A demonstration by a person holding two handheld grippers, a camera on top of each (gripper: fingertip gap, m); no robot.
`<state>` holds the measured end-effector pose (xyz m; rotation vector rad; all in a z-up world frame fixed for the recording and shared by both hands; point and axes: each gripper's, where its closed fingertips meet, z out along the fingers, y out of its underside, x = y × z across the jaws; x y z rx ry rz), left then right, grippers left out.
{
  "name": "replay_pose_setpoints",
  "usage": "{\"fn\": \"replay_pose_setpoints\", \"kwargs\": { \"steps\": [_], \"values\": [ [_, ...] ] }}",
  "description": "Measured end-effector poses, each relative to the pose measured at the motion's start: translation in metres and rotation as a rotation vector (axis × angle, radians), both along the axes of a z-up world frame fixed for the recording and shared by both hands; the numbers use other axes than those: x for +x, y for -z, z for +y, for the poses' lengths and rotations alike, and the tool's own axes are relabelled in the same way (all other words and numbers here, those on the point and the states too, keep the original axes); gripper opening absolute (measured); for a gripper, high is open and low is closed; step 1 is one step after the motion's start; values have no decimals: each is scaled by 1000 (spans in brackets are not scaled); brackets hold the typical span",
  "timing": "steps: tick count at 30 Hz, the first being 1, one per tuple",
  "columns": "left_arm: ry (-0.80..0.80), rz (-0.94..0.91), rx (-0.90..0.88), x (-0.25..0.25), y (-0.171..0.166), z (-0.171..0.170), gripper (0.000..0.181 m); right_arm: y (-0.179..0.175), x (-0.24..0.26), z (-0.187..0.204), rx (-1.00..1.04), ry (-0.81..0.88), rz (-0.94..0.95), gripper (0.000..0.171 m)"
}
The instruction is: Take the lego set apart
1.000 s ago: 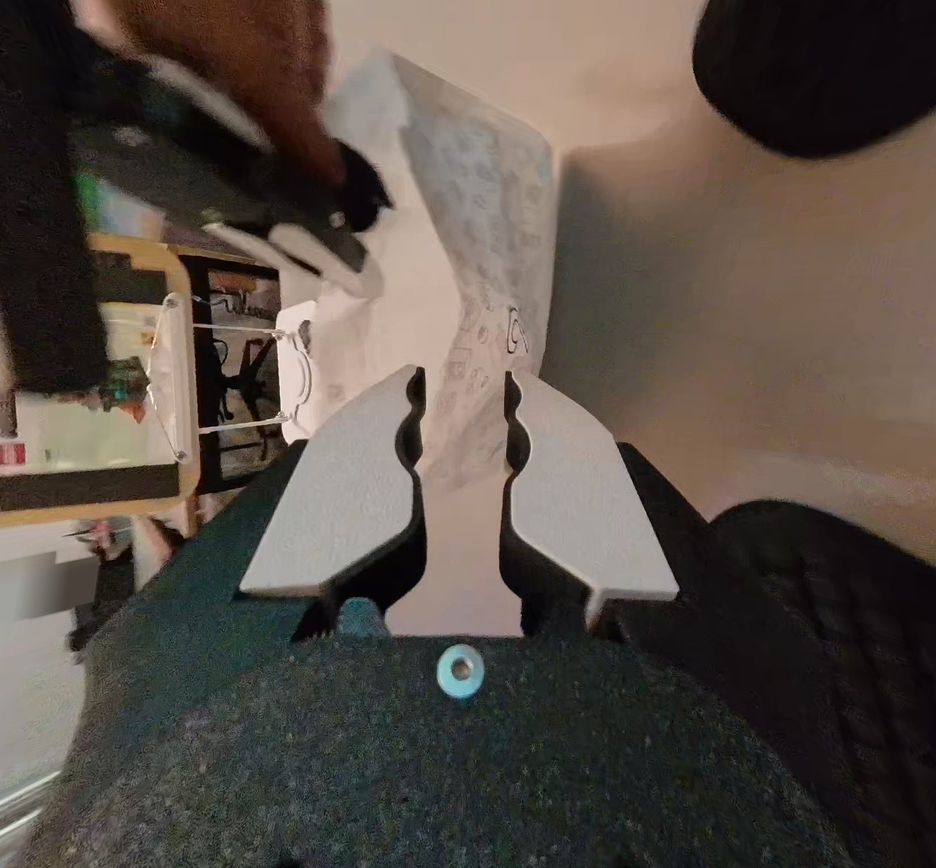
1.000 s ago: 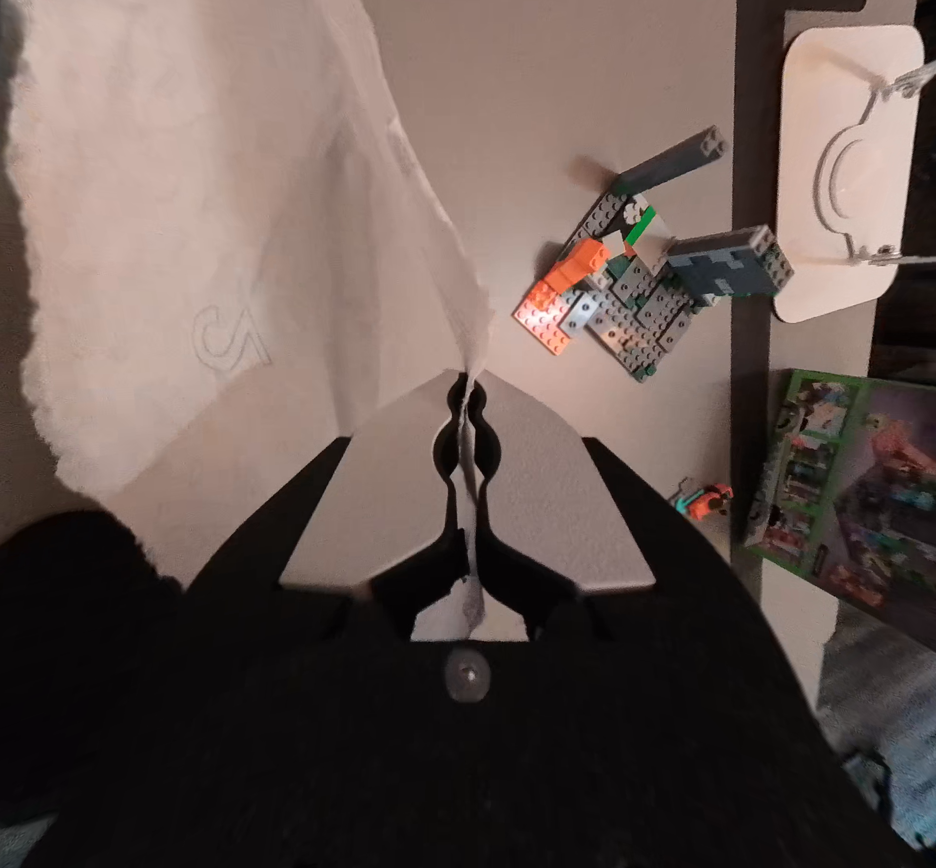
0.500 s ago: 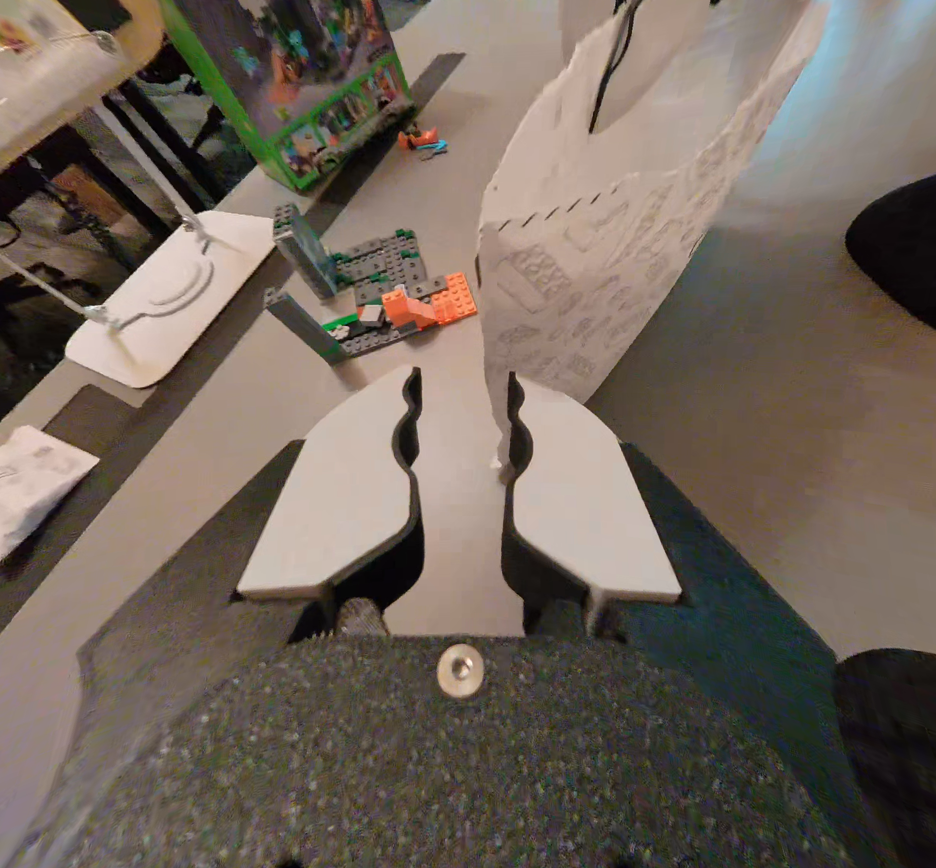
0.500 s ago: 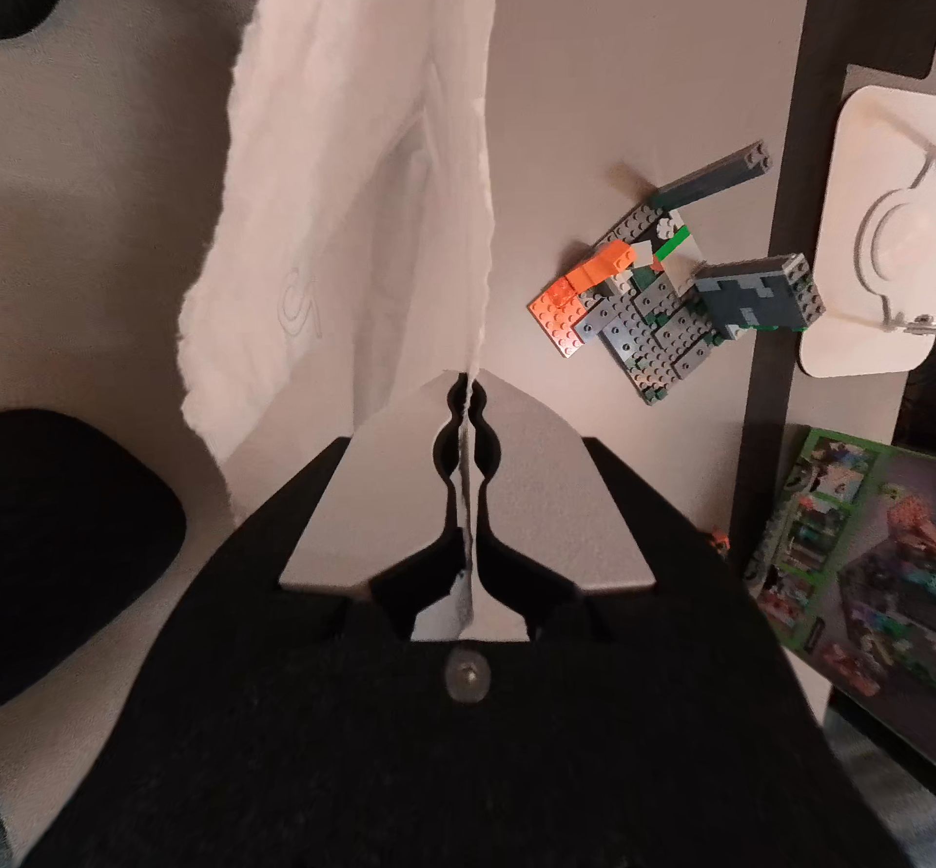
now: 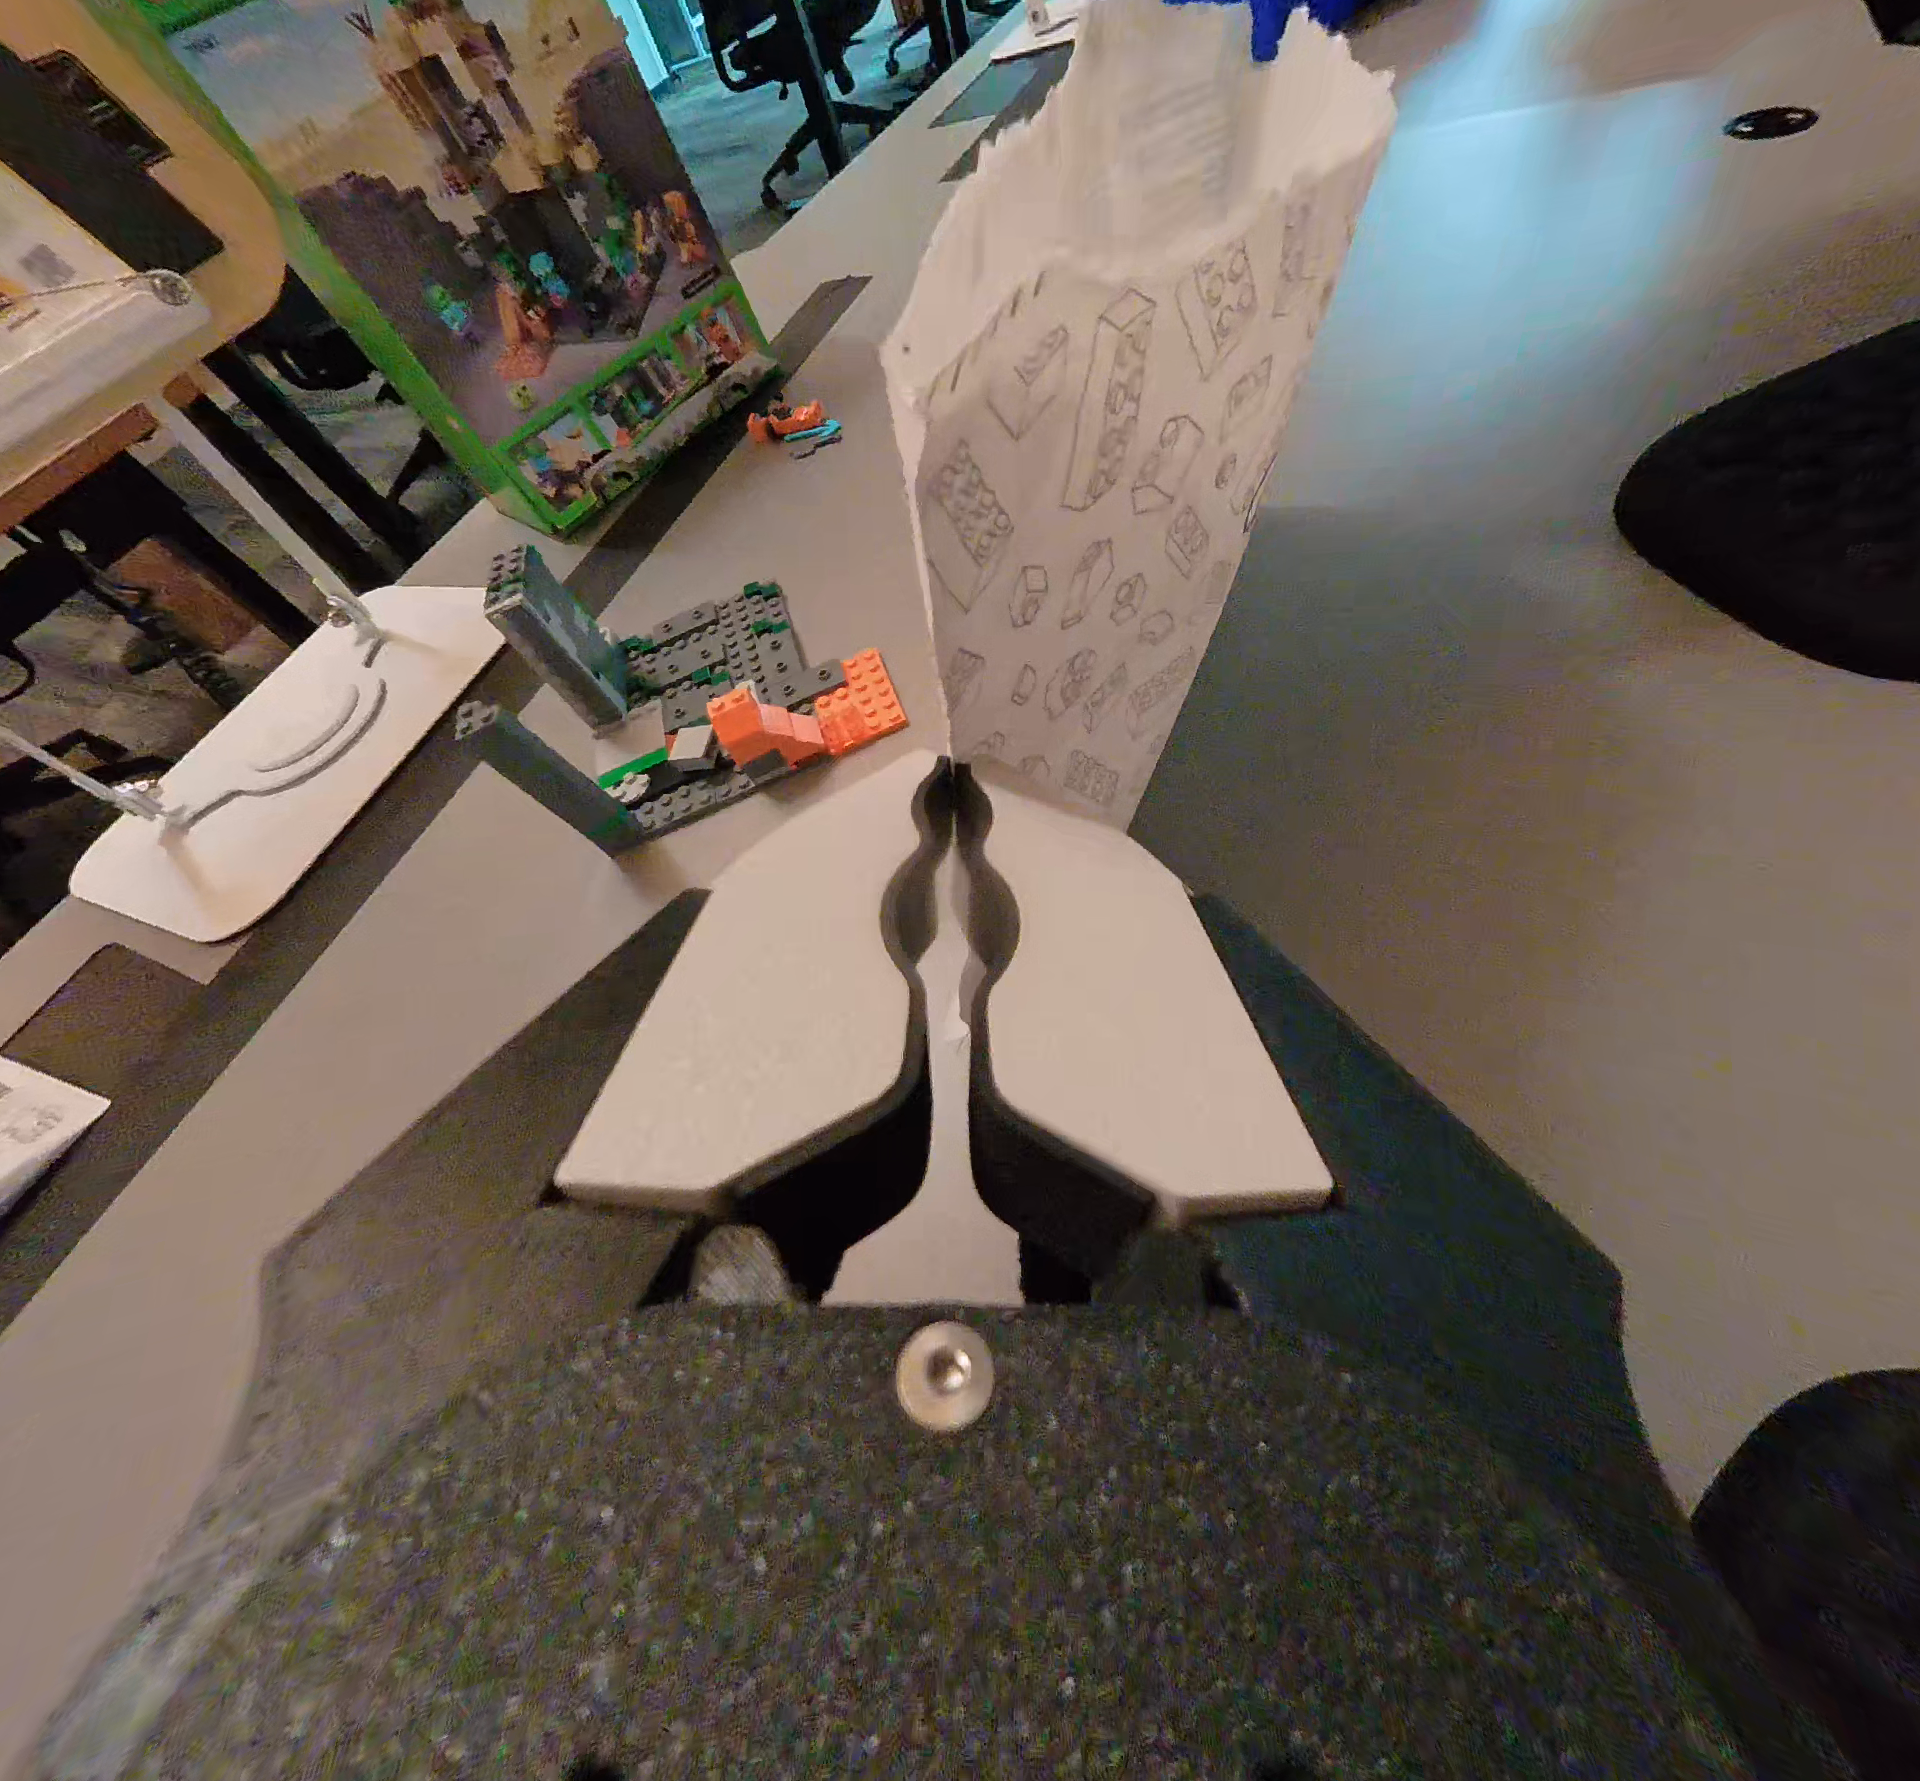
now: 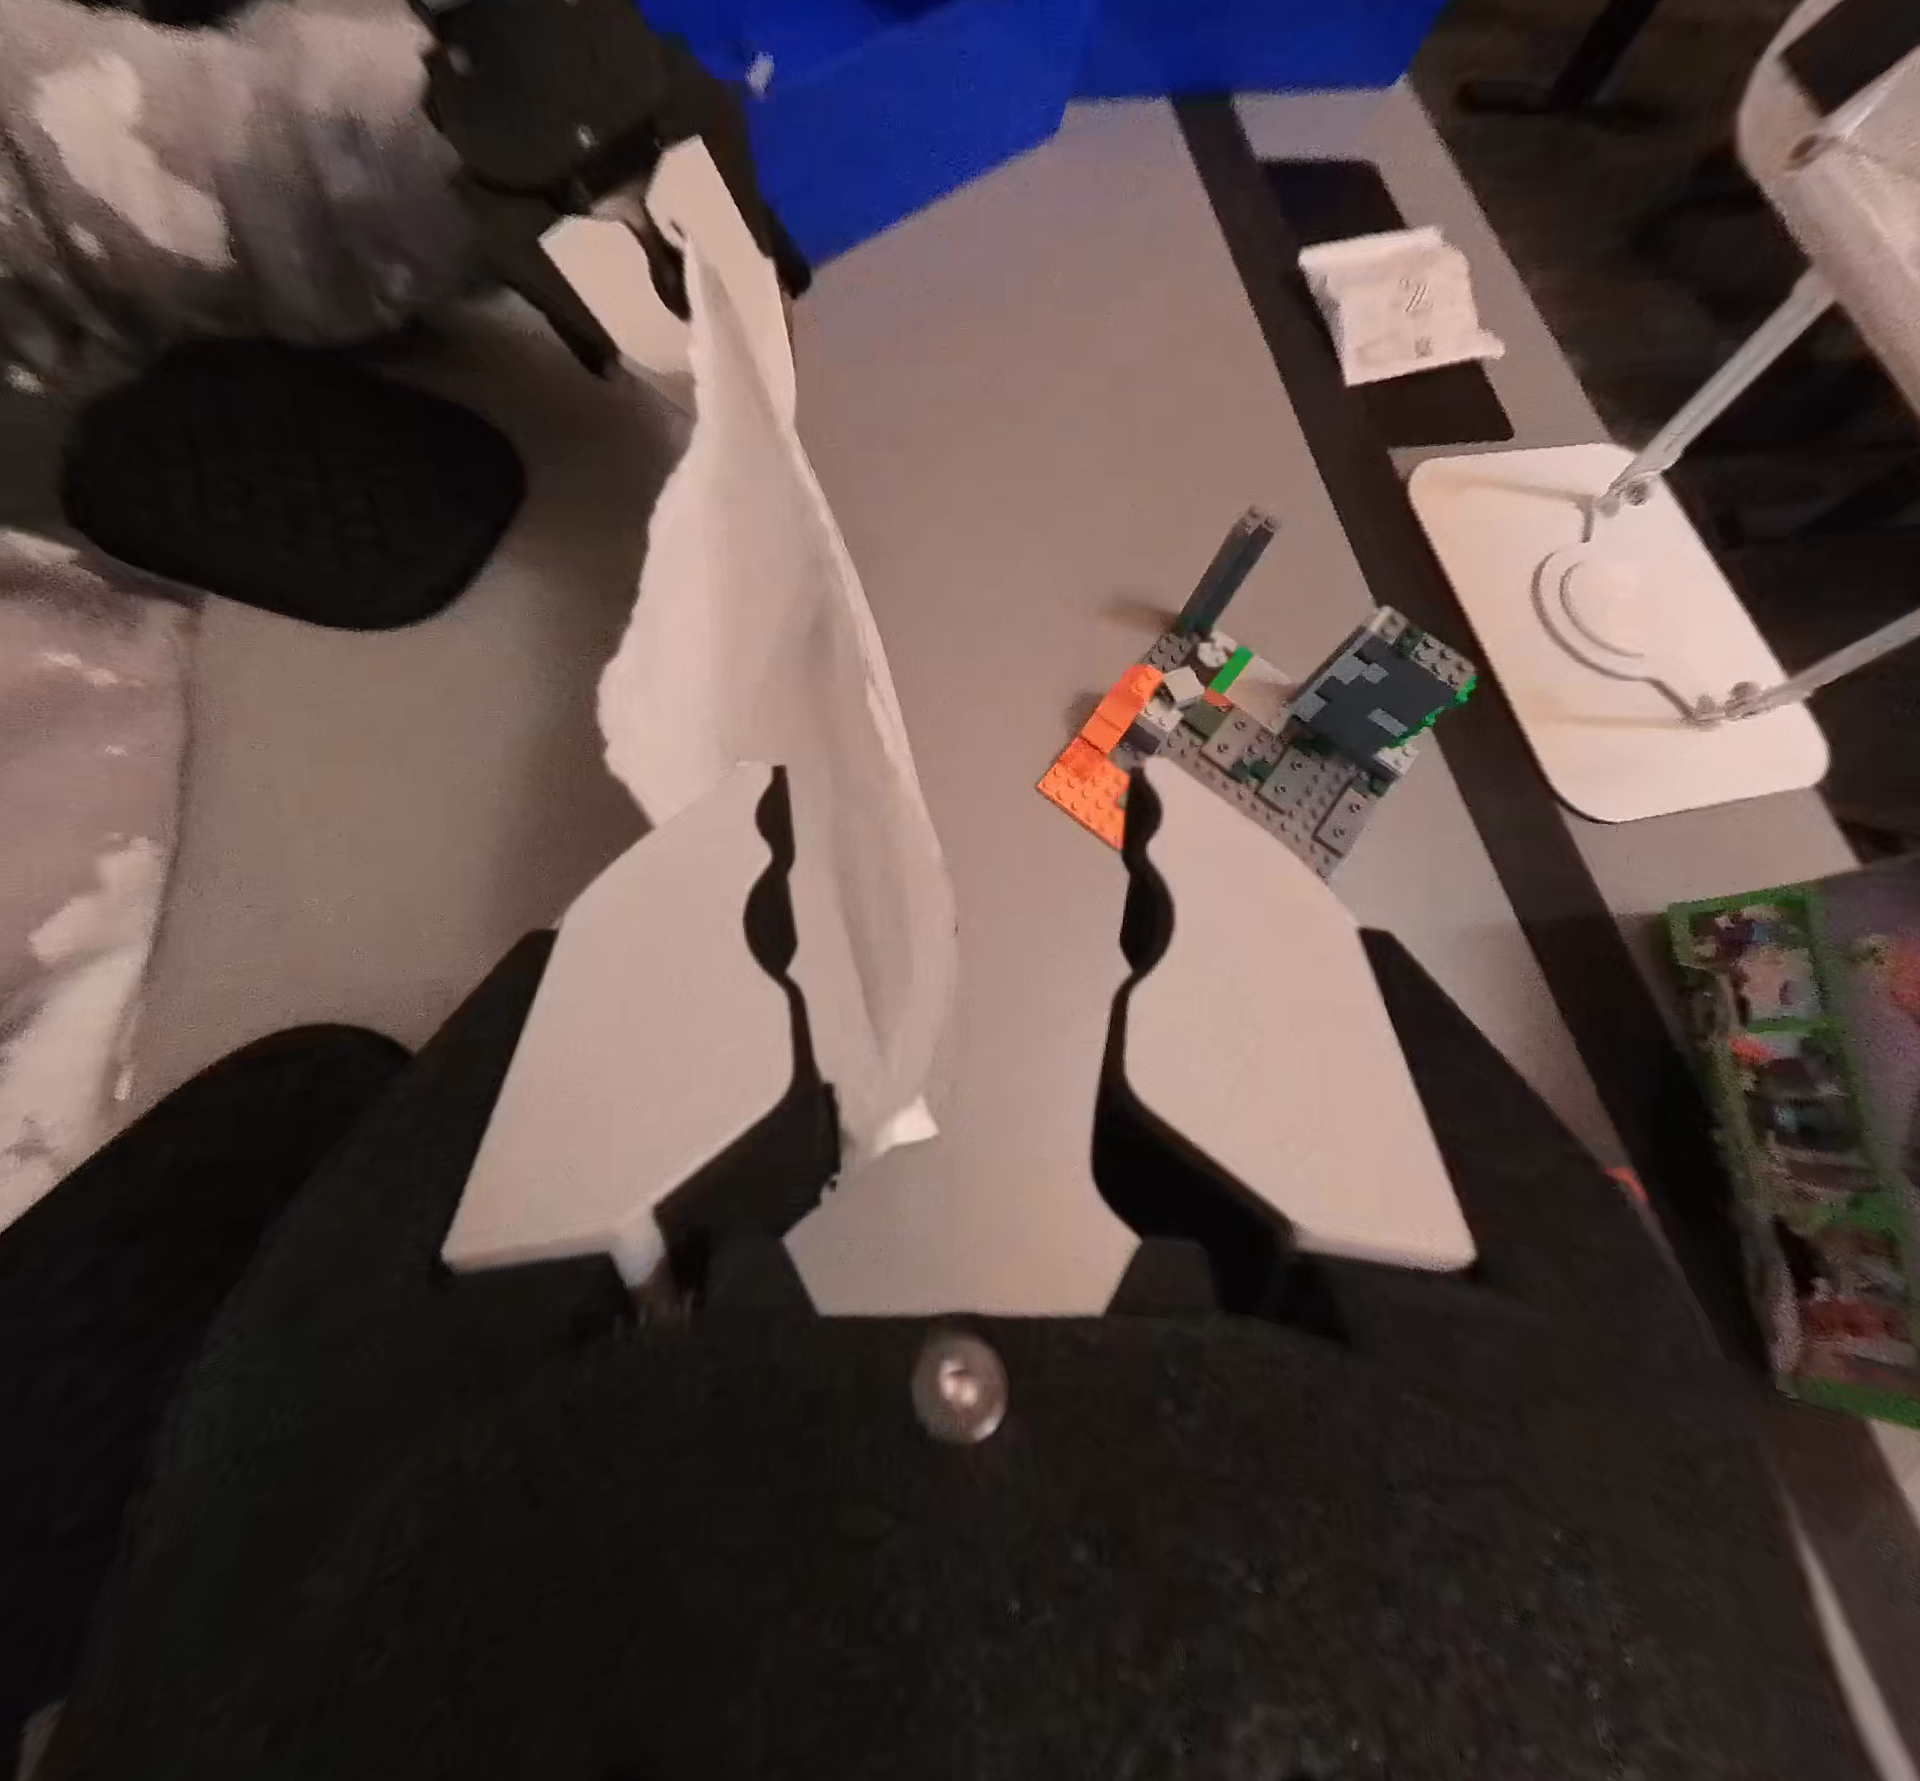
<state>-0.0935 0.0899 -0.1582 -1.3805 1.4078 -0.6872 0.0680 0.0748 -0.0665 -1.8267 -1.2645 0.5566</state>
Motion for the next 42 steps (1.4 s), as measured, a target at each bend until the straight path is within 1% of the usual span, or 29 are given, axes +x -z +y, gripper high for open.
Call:
{"fn": "replay_pose_setpoints", "kwargs": {
  "steps": [1, 3, 5, 7, 8, 9, 11, 14, 15, 21, 24, 29, 34, 37, 42],
  "values": [
    [-7, -7, -4, -3, 0, 1, 0, 0, 15, -8, 3, 8, 61, 64],
    [-10, -28, -19, -8, -1, 2, 0, 18, 41, -24, 6, 29, 146, 67],
    [-6, -51, -47, -13, -3, 2, 0, 58, 54, -35, -2, 60, 154, 66],
    [12, -63, -72, -13, 0, 1, 0, 101, 49, -39, -4, 91, 125, 64],
    [22, -67, -84, -13, 1, 1, 0, 116, 42, -38, 9, 100, 114, 61],
    [27, -73, -94, -12, 2, 1, 0, 127, 35, -34, 35, 111, 108, 53],
    [33, -74, -105, -11, 5, 4, 0, 136, 25, -22, 80, 120, 105, 37],
    [34, -76, -112, -9, 6, 6, 0, 135, 18, -11, 89, 75, 129, 5],
    [31, -77, -116, -9, 7, 6, 0, 132, 15, -11, 93, 56, 140, 0],
    [65, -111, -106, 14, 6, 1, 0, 117, -24, -14, 225, -47, 116, 0],
    [89, -117, -119, 24, 8, -4, 0, 119, -37, -13, 252, -69, 101, 0],
    [57, -135, -73, 27, 8, 0, 0, 125, -50, -11, 267, -75, 90, 0],
    [124, -154, -115, 37, 7, -15, 0, 126, -61, -9, 277, -67, 105, 0],
    [119, -141, -99, 36, 5, -14, 0, 128, -61, -7, 276, -52, 104, 0],
    [69, -240, -133, 6, -15, 1, 0, 115, -30, -11, 274, -6, 135, 0]
  ]
}}
